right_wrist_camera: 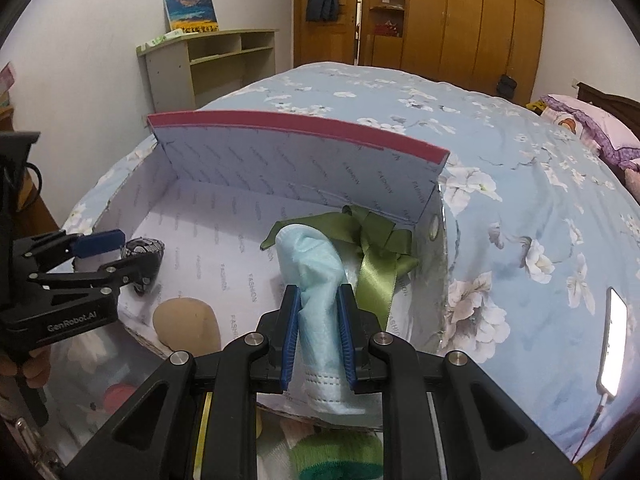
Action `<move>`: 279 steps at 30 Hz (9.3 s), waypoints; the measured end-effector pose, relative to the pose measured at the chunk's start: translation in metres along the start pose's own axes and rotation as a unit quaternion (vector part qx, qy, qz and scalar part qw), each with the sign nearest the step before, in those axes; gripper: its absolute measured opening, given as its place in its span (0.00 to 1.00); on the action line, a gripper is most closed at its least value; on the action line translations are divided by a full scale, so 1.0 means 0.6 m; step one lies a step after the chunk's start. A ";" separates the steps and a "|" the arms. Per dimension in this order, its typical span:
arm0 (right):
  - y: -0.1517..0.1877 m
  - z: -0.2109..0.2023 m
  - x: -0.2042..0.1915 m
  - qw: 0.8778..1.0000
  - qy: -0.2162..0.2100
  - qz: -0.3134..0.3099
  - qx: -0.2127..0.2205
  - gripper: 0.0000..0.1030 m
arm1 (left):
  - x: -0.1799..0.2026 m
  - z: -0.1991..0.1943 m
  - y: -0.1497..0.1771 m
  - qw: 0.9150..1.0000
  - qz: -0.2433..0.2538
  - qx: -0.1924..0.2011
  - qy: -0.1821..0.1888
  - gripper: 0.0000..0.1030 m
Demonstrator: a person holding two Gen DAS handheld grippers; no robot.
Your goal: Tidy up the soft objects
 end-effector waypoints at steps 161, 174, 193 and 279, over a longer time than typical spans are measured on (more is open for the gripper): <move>0.083 -0.232 -0.048 0.993 -0.089 0.061 0.052 0.15 | 0.031 -0.149 0.103 0.995 -0.029 -0.036 0.091 0.46; 0.074 -0.239 -0.023 0.991 -0.085 0.082 0.064 0.16 | 0.033 -0.156 0.092 0.995 -0.027 -0.027 0.093 0.46; 0.032 -0.218 0.024 0.991 -0.039 0.090 0.096 0.16 | 0.041 -0.154 0.089 0.995 -0.024 -0.027 0.095 0.46; 0.016 -0.041 -0.015 0.991 -0.068 0.112 0.029 0.36 | 0.061 0.016 -0.024 0.999 0.006 -0.008 0.047 0.72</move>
Point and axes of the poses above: each gripper's, at about its wrist camera, not at the fingertips, and z roughly the way its jaws point, x to its right, y to its underside, the point moved 9 cm from there along z, roughly the way its jaws point, and after that the axes turned 10 degrees about x, right-handed, at the moved point
